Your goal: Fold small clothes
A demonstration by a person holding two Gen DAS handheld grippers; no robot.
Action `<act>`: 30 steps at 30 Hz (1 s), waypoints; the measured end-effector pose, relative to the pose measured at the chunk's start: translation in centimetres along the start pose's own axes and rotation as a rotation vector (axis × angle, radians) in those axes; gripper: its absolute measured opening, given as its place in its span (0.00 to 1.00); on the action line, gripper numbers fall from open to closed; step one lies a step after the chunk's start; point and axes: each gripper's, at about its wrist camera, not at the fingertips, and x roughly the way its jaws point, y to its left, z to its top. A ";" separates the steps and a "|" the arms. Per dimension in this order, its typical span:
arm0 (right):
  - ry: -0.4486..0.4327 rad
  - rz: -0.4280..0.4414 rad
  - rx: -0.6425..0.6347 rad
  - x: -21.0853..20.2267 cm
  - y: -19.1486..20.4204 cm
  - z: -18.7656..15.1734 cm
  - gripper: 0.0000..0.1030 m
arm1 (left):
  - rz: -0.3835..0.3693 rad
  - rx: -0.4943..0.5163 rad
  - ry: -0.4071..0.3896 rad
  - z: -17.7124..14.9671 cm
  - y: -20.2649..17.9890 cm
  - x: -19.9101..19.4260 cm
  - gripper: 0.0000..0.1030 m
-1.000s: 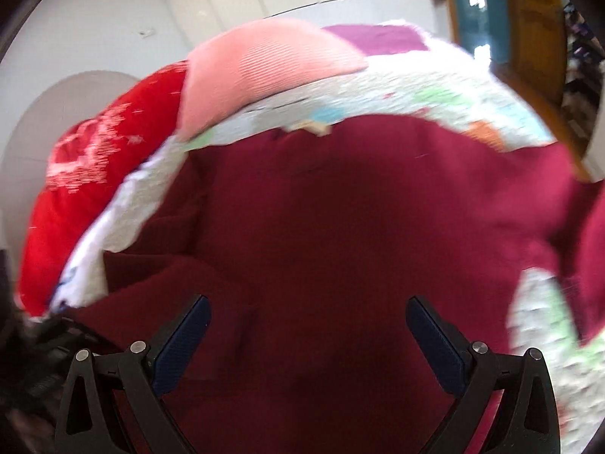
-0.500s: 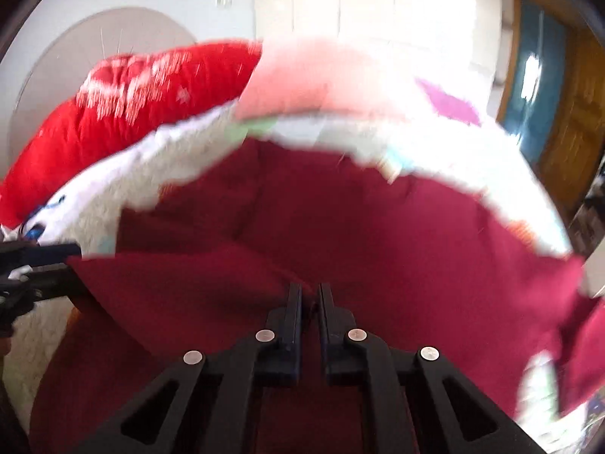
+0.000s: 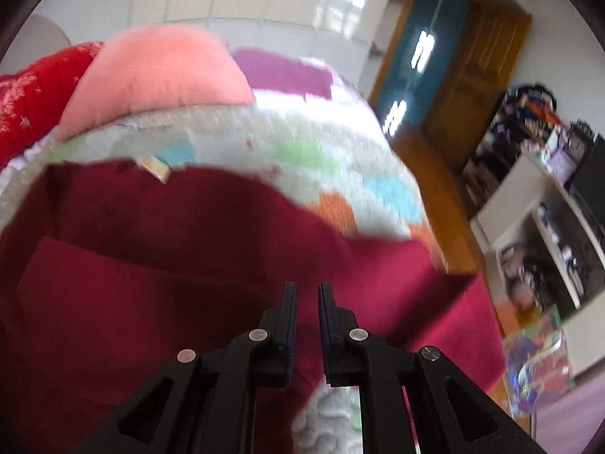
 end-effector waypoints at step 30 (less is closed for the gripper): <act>0.033 0.643 -0.280 4.3 27.0 9.2 0.06 | -0.024 -0.102 -0.034 0.9 4.4 2.7 0.54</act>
